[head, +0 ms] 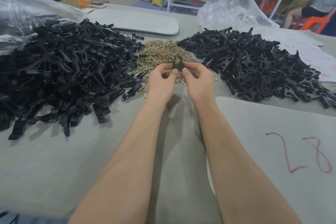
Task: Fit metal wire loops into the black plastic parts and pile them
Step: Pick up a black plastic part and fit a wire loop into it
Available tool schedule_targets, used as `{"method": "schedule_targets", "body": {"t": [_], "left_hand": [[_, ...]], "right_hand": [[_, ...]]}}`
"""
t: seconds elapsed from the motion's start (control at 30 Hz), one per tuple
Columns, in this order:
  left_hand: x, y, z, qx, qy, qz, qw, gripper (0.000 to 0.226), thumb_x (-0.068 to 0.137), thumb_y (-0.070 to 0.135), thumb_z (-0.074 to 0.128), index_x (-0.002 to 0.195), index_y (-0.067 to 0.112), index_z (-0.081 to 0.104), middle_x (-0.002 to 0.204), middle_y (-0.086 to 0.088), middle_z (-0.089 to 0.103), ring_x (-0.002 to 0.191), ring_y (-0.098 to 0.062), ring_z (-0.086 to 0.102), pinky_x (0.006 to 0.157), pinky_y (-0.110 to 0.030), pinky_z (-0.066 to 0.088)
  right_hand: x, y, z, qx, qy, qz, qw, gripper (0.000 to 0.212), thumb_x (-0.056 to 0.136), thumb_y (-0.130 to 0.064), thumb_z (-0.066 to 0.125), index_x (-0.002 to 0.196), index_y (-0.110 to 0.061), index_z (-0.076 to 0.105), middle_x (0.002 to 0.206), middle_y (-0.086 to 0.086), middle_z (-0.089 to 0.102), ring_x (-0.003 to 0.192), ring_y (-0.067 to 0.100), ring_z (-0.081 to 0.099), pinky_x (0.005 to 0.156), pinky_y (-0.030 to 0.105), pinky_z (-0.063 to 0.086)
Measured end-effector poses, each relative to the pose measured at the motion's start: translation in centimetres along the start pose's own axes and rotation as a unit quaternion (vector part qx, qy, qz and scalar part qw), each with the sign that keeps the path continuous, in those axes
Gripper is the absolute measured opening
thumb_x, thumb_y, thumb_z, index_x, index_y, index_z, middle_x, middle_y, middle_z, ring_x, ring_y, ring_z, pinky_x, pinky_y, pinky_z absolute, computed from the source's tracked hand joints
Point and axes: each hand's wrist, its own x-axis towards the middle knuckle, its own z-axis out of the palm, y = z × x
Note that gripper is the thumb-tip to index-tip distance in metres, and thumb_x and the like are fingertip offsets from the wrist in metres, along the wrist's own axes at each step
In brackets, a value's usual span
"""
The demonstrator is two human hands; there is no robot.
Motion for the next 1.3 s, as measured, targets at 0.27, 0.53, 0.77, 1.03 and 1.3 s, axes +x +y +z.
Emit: {"method": "schedule_targets", "body": {"t": [0.27,0.53,0.77,1.03,1.3], "left_hand": [[-0.2,0.2,-0.2,-0.025,0.002,-0.013,1.0,0.016,0.093,0.011,0.058,0.107,0.007,0.062,0.077,0.003,0.058,0.076,-0.01,0.054,0.075,-0.026,0.044],[-0.3,0.7,-0.7,-0.149,-0.02,-0.072,0.986,0.01,0.092,0.014,0.06,0.099,0.007,0.063,0.072,0.002,0.063,0.06,-0.002,0.059,0.056,-0.014,0.049],[-0.5,1.1,-1.2,-0.205,-0.042,-0.122,0.97,0.01,0.087,0.023,0.068,0.086,0.015,0.061,0.076,-0.003,0.061,0.065,-0.011,0.056,0.058,-0.018,0.05],[-0.5,1.1,-1.0,-0.233,-0.016,-0.119,0.965,0.011,0.089,0.01,0.064,0.079,0.012,0.061,0.078,0.0,0.062,0.069,-0.006,0.058,0.072,-0.016,0.051],[-0.5,1.9,-1.7,-0.41,0.017,-0.201,0.89,0.028,0.086,0.0,0.063,0.113,-0.007,0.058,0.097,-0.016,0.065,0.078,-0.016,0.067,0.066,-0.016,0.057]], "right_hand": [[0.0,0.1,0.1,-0.014,-0.007,0.008,1.0,0.016,0.09,-0.002,0.056,0.101,-0.01,0.065,0.091,0.002,0.066,0.086,0.01,0.061,0.089,0.028,0.051],[0.2,-0.3,-0.1,0.005,-0.015,0.022,1.0,0.018,0.092,-0.005,0.054,0.095,-0.019,0.065,0.081,-0.004,0.065,0.075,0.009,0.06,0.085,0.033,0.053],[0.3,-0.5,-0.3,0.113,-0.077,0.083,0.987,0.022,0.096,-0.001,0.047,0.111,0.004,0.062,0.086,0.01,0.063,0.074,0.017,0.057,0.072,0.025,0.049],[0.8,0.5,-1.4,-0.22,0.015,0.011,0.975,0.026,0.095,-0.011,0.048,0.12,-0.006,0.054,0.115,0.008,0.061,0.106,0.019,0.057,0.098,0.028,0.041],[1.2,3.1,-2.6,-0.514,-0.064,0.028,0.855,0.033,0.097,-0.022,0.039,0.123,-0.007,0.052,0.131,0.012,0.052,0.122,0.031,0.047,0.102,0.04,0.034]]}}
